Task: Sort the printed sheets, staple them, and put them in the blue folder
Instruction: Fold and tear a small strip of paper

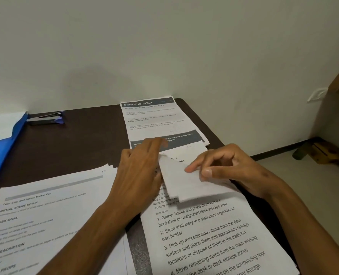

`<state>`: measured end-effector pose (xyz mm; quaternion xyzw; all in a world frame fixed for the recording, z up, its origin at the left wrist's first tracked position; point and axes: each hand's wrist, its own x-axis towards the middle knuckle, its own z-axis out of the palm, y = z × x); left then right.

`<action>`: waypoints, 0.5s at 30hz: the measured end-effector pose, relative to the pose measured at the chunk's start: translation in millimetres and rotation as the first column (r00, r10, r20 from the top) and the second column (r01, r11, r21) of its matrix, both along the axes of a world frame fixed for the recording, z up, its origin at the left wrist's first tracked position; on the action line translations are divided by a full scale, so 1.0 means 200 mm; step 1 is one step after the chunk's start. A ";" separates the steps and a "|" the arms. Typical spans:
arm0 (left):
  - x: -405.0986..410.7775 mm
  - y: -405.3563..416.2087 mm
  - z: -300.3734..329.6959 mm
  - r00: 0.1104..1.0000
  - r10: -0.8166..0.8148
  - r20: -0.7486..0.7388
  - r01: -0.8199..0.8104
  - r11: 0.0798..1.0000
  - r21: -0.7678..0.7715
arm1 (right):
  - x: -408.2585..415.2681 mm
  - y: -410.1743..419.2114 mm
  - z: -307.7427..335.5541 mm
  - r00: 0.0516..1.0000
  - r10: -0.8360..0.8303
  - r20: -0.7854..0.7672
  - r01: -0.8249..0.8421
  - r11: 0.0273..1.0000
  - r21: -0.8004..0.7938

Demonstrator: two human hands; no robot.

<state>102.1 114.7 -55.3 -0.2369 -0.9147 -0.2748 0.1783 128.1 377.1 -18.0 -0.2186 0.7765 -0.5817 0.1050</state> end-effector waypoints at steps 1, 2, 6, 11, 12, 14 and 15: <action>-0.01 0.00 -0.01 1.000 -0.012 -0.004 0.012 1.000 -0.009 | 0.01 0.00 0.01 1.000 0.017 -0.004 -0.017 1.000 0.025; -0.01 0.00 -0.01 1.000 -0.021 -0.007 0.021 1.000 -0.019 | 0.01 -0.01 0.01 1.000 0.025 -0.003 -0.025 0.999 0.043; -0.01 -0.01 -0.01 0.997 -0.030 -0.074 0.026 0.998 -0.058 | 0.01 -0.03 0.04 0.999 -0.034 -0.022 0.034 0.999 0.003; -0.02 -0.01 0.00 0.995 -0.039 -0.087 0.031 0.996 -0.082 | -0.07 0.00 -0.04 0.777 -0.546 -0.313 0.596 0.798 0.090; -0.03 -0.01 -0.01 0.996 -0.037 -0.084 0.030 0.995 -0.092 | -0.09 0.01 -0.06 0.718 -0.592 -0.366 0.676 0.717 0.168; -0.03 -0.01 -0.02 0.996 -0.037 -0.077 0.029 0.994 -0.102 | -0.10 0.02 -0.09 0.691 -0.617 -0.377 0.718 0.648 0.253; -0.03 -0.01 -0.02 0.996 -0.042 -0.076 0.035 0.994 -0.099 | -0.10 0.02 -0.10 0.703 -0.617 -0.354 0.709 0.653 0.268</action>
